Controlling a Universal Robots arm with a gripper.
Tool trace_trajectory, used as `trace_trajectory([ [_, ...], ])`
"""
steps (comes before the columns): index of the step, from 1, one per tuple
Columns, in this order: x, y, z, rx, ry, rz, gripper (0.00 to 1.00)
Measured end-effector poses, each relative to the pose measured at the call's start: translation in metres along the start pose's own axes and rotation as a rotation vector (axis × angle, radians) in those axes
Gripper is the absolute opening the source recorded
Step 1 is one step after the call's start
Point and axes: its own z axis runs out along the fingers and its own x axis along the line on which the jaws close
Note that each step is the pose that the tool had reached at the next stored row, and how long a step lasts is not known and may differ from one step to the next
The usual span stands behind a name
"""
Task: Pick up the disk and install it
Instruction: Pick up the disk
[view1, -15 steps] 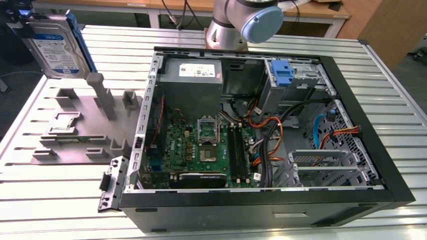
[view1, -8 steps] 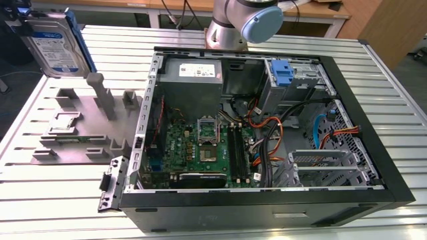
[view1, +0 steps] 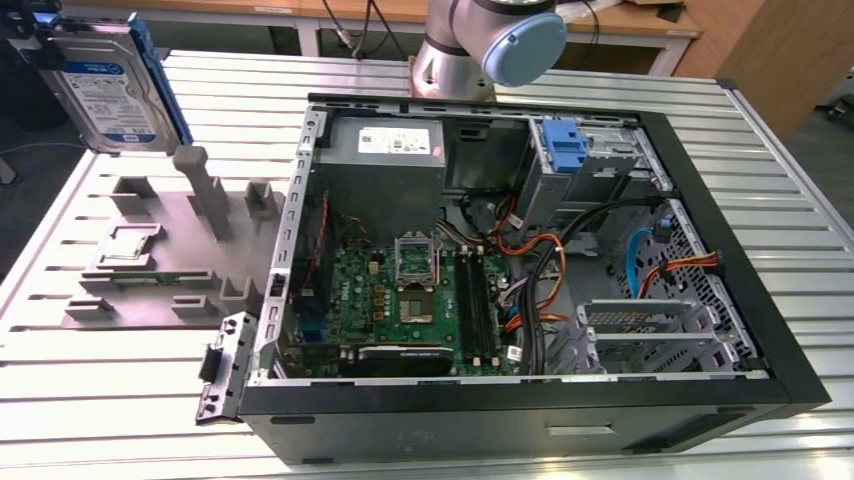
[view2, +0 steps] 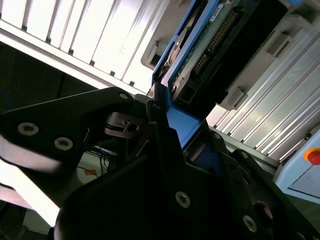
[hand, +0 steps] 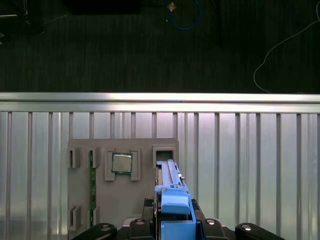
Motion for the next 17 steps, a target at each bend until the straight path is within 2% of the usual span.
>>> trace_trajectory([
  [17, 0.0, 0.0, -0.0029, 0.0, 0.0, 0.0, 0.37],
])
